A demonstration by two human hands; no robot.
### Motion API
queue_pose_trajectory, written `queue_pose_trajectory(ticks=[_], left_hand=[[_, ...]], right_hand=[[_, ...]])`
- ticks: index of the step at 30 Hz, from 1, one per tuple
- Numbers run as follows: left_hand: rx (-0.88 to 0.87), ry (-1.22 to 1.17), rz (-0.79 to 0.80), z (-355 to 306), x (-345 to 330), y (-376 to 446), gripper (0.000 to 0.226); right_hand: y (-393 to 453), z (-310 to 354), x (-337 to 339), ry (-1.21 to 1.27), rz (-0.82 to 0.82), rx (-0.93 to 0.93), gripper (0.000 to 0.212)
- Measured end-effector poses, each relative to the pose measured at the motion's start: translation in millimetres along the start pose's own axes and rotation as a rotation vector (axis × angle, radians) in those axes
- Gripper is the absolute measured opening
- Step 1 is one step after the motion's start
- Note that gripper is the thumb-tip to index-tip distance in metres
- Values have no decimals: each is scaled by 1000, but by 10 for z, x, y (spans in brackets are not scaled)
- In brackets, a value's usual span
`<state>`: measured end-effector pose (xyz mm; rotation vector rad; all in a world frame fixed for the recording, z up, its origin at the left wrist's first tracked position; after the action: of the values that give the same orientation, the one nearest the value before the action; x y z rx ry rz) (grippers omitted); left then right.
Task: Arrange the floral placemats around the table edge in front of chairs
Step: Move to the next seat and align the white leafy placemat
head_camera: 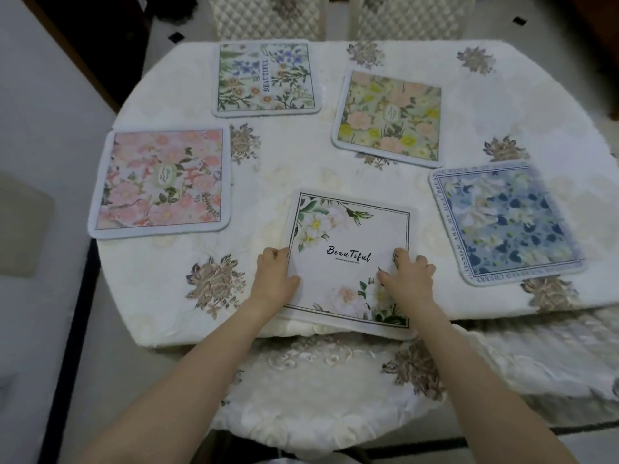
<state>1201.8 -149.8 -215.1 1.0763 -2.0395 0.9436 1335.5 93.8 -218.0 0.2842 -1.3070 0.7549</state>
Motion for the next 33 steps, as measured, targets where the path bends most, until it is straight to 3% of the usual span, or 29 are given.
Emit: queue_pose_trajectory(ticks=[11,16,22,29,33], left_hand=[[100,48,-74,293,45,-232,53],[-64,272,-107,202,64,-229,61],[-252,292,-32,-2,-101,-213,73],[-265,341,56,20,-163,-253,67],[-268,293,26,-85,72,-273,63]], right_hand=[[148,418,-118,-39,42,219,51],[107,447,-73,-145,12,291,61],[-128,695,-266,-154,86,523,66],[-244,714,-361,-129,149,501,61],[-275,796,-77,-49,98,455,59]])
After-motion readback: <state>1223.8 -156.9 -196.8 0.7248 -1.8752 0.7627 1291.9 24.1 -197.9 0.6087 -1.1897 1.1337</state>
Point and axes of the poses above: each hand's wrist, its own y-axis towards the middle knuckle, its own x-axis out of the back of the hand, z = x × y, the point moved 8 cm from there along y, towards the middle knuckle, and after that the axes turned 8 degrees about -z, right-handed, at the moved point
